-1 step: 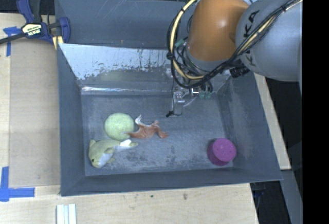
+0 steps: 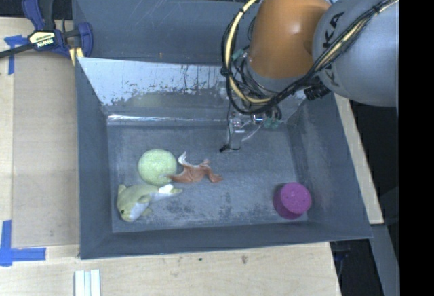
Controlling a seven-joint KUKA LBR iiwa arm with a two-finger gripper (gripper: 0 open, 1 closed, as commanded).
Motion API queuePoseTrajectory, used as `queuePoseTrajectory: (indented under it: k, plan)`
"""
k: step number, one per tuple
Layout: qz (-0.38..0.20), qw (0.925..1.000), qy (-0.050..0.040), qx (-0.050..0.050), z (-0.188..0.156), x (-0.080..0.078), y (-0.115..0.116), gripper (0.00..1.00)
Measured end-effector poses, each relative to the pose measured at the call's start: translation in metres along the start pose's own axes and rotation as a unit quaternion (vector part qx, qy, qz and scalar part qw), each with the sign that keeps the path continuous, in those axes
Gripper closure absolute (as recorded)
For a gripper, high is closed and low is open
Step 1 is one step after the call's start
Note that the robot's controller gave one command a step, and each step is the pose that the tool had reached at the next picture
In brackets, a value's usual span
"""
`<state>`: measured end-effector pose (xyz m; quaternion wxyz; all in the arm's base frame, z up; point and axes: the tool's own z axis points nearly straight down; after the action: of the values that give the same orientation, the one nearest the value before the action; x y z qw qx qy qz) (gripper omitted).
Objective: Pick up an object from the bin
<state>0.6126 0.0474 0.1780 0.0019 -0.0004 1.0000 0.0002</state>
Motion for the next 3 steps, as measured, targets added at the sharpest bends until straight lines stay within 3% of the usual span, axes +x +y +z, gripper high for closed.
queuePoseTrajectory:
  k: [1, 2, 3]
  plan:
    - [-0.024, 0.9997, -0.0016, 0.000, 0.076, 0.020, 0.021, 0.00]
    - [-0.023, 0.9997, 0.0017, 0.001, 0.093, 0.033, 0.028, 0.00]
    - [-0.008, 1.0000, 0.0005, 0.000, 0.073, 0.042, 0.041, 0.00]
